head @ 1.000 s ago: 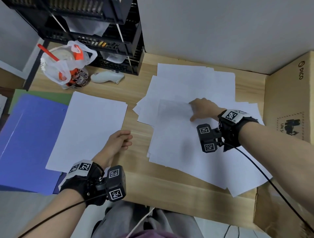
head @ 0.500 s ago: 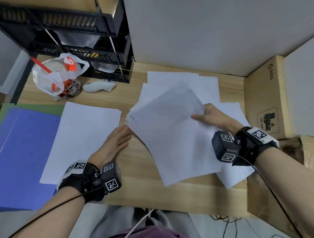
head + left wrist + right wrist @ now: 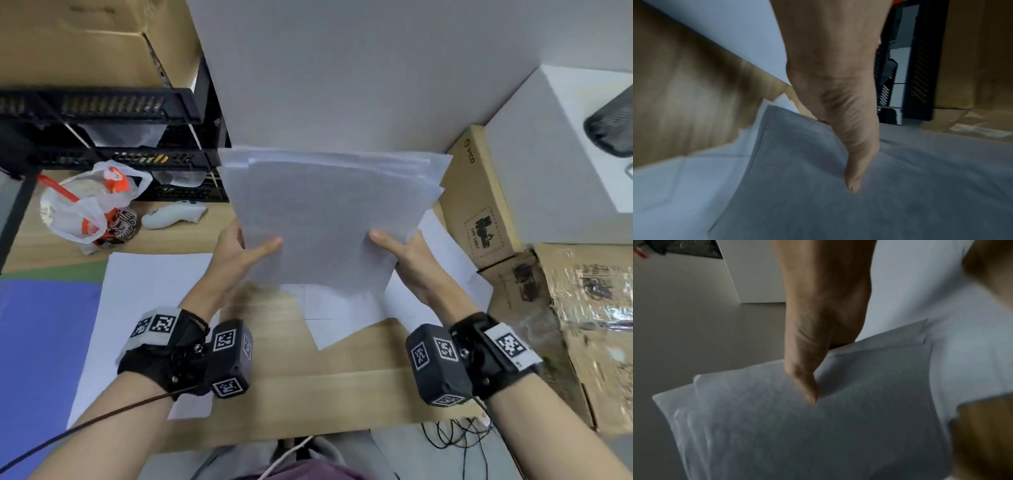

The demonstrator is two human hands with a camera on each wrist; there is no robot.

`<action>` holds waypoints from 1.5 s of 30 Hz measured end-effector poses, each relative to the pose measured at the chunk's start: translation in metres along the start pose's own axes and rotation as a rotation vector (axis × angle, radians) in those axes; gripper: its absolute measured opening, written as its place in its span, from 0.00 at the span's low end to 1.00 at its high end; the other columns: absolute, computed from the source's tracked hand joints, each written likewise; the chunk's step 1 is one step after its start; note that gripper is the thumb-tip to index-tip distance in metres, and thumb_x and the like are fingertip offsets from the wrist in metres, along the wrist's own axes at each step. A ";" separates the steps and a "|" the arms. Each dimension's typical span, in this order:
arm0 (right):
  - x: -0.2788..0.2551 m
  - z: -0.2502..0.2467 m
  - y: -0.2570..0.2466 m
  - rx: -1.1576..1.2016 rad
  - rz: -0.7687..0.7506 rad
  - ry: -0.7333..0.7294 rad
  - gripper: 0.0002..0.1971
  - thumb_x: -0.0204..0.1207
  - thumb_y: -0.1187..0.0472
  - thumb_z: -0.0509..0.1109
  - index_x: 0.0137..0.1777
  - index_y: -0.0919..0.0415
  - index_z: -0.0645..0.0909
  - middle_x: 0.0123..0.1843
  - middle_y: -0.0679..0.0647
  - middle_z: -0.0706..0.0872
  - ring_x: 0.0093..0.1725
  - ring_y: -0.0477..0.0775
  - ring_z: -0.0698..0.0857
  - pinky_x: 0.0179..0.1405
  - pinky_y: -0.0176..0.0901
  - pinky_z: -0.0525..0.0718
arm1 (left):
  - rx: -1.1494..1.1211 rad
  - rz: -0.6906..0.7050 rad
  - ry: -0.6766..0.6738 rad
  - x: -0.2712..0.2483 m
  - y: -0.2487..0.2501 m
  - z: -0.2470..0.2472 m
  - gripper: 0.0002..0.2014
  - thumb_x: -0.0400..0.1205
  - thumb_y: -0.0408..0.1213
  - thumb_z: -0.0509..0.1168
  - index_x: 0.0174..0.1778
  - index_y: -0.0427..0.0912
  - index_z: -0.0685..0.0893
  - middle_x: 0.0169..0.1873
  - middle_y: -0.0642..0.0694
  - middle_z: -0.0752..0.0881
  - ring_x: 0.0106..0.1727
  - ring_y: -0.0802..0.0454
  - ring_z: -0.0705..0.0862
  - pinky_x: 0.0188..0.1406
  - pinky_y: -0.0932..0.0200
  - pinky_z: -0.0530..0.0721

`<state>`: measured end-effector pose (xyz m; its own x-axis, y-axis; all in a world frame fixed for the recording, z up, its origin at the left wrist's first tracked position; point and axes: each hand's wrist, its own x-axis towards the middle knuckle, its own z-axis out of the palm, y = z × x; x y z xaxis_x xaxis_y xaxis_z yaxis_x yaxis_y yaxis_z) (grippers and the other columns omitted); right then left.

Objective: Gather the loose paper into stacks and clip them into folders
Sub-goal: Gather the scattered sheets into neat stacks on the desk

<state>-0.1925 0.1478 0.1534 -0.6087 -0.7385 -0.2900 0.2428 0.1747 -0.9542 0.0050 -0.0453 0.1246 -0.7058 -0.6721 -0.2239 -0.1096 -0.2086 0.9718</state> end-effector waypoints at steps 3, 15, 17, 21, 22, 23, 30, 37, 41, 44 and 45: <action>-0.006 -0.005 0.023 -0.004 0.072 0.020 0.20 0.77 0.69 0.71 0.69 0.62 0.78 0.63 0.55 0.88 0.62 0.51 0.87 0.58 0.40 0.82 | -0.004 -0.068 0.053 -0.001 -0.018 0.000 0.26 0.73 0.33 0.77 0.67 0.41 0.80 0.60 0.47 0.88 0.61 0.52 0.87 0.63 0.50 0.84; -0.006 0.009 0.058 -0.095 0.165 0.093 0.23 0.55 0.73 0.59 0.52 0.63 0.78 0.48 0.55 0.83 0.50 0.54 0.80 0.45 0.40 0.76 | -0.073 -0.146 0.067 -0.009 -0.036 0.013 0.20 0.73 0.37 0.77 0.61 0.43 0.84 0.55 0.48 0.91 0.55 0.52 0.90 0.47 0.63 0.86; -0.007 0.016 0.059 -0.087 0.155 0.097 0.21 0.55 0.74 0.59 0.49 0.62 0.78 0.45 0.52 0.83 0.47 0.52 0.80 0.40 0.35 0.76 | -0.086 -0.150 0.069 -0.011 -0.037 0.018 0.18 0.73 0.35 0.77 0.58 0.45 0.86 0.54 0.48 0.91 0.55 0.51 0.90 0.50 0.60 0.85; -0.005 0.011 0.049 -0.001 0.093 0.145 0.25 0.66 0.83 0.56 0.61 0.67 0.78 0.53 0.54 0.88 0.51 0.49 0.87 0.42 0.33 0.83 | -0.132 -0.077 0.043 -0.007 -0.022 0.017 0.22 0.67 0.42 0.81 0.56 0.43 0.87 0.54 0.48 0.91 0.55 0.53 0.90 0.48 0.64 0.85; -0.004 0.009 0.047 0.018 0.076 0.140 0.26 0.67 0.83 0.55 0.62 0.67 0.78 0.55 0.55 0.89 0.53 0.49 0.88 0.45 0.34 0.84 | -0.136 -0.061 0.022 -0.005 -0.018 0.014 0.24 0.66 0.43 0.81 0.57 0.42 0.87 0.54 0.48 0.91 0.55 0.53 0.90 0.48 0.65 0.85; -0.004 0.007 0.046 0.033 0.064 0.123 0.26 0.68 0.83 0.55 0.64 0.68 0.78 0.57 0.56 0.89 0.55 0.50 0.88 0.46 0.35 0.84 | -0.122 -0.056 -0.006 -0.003 -0.015 0.011 0.25 0.66 0.43 0.81 0.58 0.42 0.87 0.54 0.48 0.91 0.56 0.53 0.89 0.48 0.65 0.85; -0.004 0.003 0.057 0.051 0.125 0.087 0.27 0.55 0.75 0.55 0.59 0.71 0.76 0.48 0.53 0.84 0.44 0.42 0.84 0.44 0.27 0.79 | 0.031 -0.131 -0.090 -0.004 -0.030 0.003 0.24 0.69 0.32 0.75 0.61 0.47 0.81 0.60 0.45 0.88 0.62 0.49 0.86 0.65 0.48 0.83; -0.007 0.003 0.061 -0.061 0.132 0.073 0.19 0.62 0.73 0.60 0.55 0.67 0.77 0.50 0.56 0.83 0.52 0.53 0.80 0.53 0.42 0.74 | 0.025 -0.097 -0.038 -0.011 -0.025 0.007 0.21 0.67 0.29 0.72 0.53 0.51 0.84 0.54 0.46 0.89 0.59 0.51 0.86 0.60 0.52 0.81; -0.013 0.014 0.056 -0.148 0.169 0.024 0.15 0.82 0.66 0.62 0.67 0.58 0.78 0.62 0.46 0.87 0.59 0.38 0.85 0.53 0.30 0.80 | 0.076 -0.136 -0.019 -0.014 -0.033 0.005 0.17 0.80 0.31 0.69 0.64 0.50 0.80 0.61 0.49 0.87 0.63 0.52 0.85 0.67 0.48 0.81; -0.003 0.035 0.045 -0.191 0.129 0.045 0.13 0.84 0.60 0.63 0.66 0.53 0.79 0.60 0.43 0.88 0.56 0.37 0.87 0.47 0.28 0.84 | 0.107 -0.152 0.085 -0.013 -0.027 -0.013 0.17 0.81 0.38 0.70 0.66 0.47 0.80 0.60 0.50 0.88 0.60 0.52 0.87 0.62 0.46 0.85; 0.002 0.042 0.044 -0.195 0.124 0.061 0.13 0.83 0.60 0.63 0.65 0.54 0.79 0.59 0.45 0.89 0.56 0.41 0.88 0.49 0.32 0.85 | 0.099 -0.152 0.103 -0.014 -0.025 -0.023 0.18 0.80 0.39 0.71 0.67 0.46 0.80 0.60 0.50 0.88 0.60 0.51 0.88 0.61 0.47 0.85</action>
<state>-0.1511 0.1271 0.1141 -0.6290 -0.6639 -0.4045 0.1717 0.3888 -0.9052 0.0334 -0.0469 0.1020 -0.6016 -0.7082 -0.3696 -0.2812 -0.2453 0.9278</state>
